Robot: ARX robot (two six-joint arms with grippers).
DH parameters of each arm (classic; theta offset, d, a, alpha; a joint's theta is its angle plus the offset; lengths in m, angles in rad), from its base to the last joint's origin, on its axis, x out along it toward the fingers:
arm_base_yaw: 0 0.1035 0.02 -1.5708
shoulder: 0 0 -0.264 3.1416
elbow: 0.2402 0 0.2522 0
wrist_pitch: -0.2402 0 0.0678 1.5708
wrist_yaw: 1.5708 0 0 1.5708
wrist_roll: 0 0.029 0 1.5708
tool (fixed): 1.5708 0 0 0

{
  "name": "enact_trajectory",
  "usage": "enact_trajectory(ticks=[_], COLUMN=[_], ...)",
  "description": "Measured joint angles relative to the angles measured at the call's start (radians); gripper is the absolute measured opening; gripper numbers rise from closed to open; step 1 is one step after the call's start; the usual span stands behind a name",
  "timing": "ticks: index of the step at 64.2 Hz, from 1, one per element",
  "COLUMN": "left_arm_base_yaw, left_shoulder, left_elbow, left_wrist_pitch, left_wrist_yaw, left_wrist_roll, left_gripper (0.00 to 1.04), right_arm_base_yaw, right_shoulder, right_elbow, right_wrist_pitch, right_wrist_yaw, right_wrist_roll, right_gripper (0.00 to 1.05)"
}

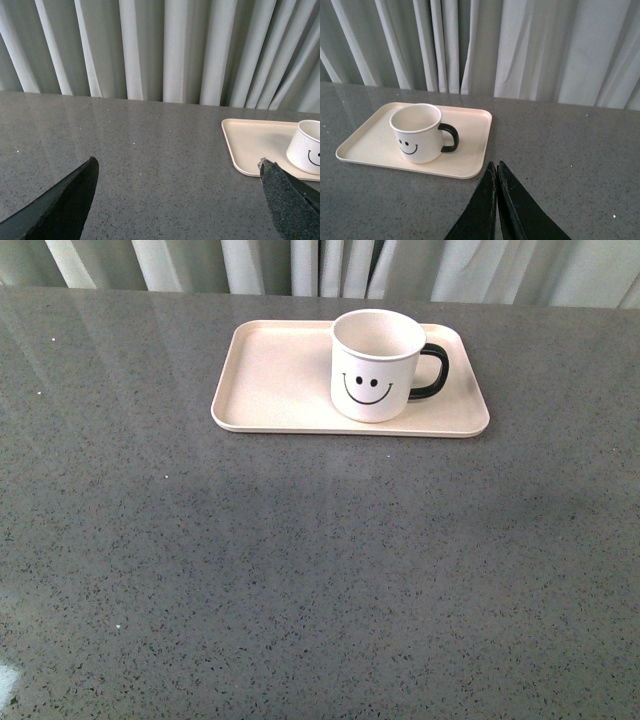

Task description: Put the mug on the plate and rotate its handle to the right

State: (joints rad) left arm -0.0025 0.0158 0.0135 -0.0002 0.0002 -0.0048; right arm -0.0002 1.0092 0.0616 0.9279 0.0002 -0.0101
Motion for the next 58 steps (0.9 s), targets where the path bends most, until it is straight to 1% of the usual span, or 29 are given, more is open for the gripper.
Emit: enact_trajectory(ticks=[7,15,58], left_arm_base_yaw=[0.000,0.000,0.000], left_shoulder=[0.000,0.000,0.000], left_elbow=[0.000,0.000,0.000], left_wrist_pitch=[0.000,0.000,0.000], left_wrist_yaw=[0.000,0.000,0.000], left_wrist_roll=[0.000,0.000,0.000], left_gripper=[0.96,0.96,0.96], right_arm_base_yaw=[0.000,0.000,0.000], right_shoulder=[-0.132,-0.228,-0.657], right_elbow=[-0.027,-0.041,-0.043], right_wrist_pitch=[-0.101,-0.182,-0.575], right_wrist_yaw=[0.000,0.000,0.000], right_wrist_roll=[0.000,0.000,0.000], right_gripper=[0.02,0.02,0.02])
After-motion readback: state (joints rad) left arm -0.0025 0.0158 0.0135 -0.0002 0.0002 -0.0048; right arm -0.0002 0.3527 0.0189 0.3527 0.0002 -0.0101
